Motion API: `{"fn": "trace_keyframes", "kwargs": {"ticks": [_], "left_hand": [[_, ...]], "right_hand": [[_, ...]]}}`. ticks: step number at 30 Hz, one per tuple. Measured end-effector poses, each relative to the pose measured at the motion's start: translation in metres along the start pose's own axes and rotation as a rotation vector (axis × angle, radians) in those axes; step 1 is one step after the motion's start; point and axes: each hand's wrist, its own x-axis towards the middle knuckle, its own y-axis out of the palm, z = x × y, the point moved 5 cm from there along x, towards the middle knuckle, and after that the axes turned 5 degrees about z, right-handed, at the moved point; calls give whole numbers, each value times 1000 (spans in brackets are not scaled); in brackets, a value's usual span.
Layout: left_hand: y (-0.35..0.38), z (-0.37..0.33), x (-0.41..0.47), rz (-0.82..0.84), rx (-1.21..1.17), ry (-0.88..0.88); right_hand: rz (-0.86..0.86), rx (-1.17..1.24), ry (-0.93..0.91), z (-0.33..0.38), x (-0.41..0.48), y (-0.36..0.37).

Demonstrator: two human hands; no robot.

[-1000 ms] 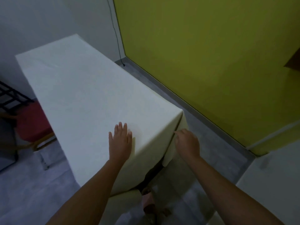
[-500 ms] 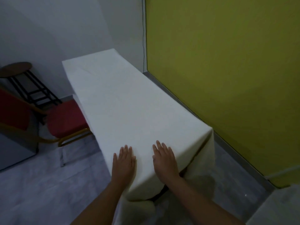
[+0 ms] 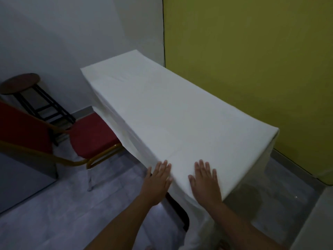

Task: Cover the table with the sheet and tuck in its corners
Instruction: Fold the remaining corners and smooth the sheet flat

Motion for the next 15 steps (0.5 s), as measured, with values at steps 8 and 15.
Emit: {"fn": "trace_keyframes", "kwargs": {"ticks": [8, 15], "left_hand": [[-9, 38, 9, -35, -130, 13], [-40, 75, 48, -10, -120, 13]], "right_hand": [[76, 23, -126, 69, -15, 24], [-119, 170, 255, 18, 49, -11]]}}
